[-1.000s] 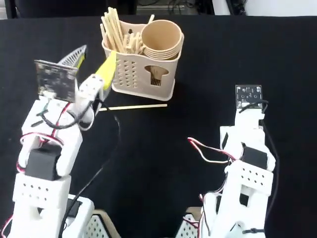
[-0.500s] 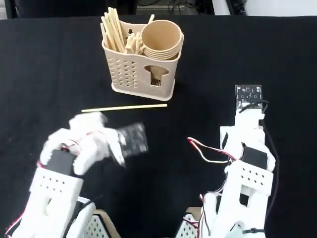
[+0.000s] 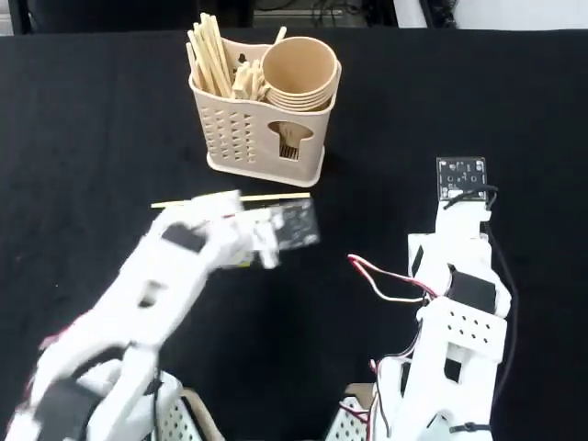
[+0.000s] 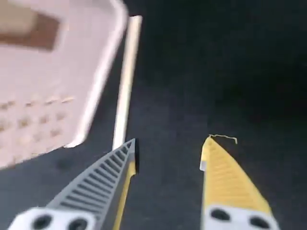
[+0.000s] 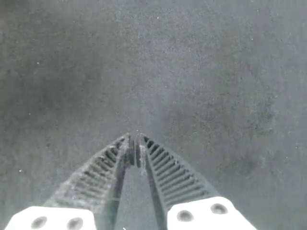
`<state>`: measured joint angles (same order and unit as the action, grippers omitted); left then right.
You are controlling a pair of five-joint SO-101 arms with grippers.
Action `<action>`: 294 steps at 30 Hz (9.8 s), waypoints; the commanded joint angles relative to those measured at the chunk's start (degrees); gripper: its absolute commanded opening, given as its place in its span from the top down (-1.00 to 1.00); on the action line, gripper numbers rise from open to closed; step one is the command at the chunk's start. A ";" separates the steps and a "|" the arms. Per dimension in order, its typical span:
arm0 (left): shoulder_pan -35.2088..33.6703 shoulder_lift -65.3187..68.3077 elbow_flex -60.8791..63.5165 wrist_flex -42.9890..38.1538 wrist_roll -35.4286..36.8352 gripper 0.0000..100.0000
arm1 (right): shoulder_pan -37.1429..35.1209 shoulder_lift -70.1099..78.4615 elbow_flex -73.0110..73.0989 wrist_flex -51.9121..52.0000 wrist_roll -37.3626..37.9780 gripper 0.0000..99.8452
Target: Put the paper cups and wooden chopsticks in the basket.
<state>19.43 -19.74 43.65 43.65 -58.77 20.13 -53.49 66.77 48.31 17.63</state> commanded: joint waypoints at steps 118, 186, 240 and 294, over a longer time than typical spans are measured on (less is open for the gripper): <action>-23.43 20.13 -16.84 3.52 69.10 0.60 | -0.97 -0.57 0.57 -1.23 2.37 0.95; -23.08 14.59 -8.04 1.05 63.56 0.60 | -0.97 -0.57 0.66 -1.23 2.29 0.95; -6.46 18.64 -9.54 7.03 20.75 0.94 | -0.97 -0.57 0.75 -1.23 2.46 0.95; -19.91 -2.73 13.41 -22.51 78.77 0.80 | -0.97 -0.48 1.36 -2.37 2.29 0.95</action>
<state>0.97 -15.78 51.91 34.15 13.49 19.96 -53.49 68.26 47.25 19.74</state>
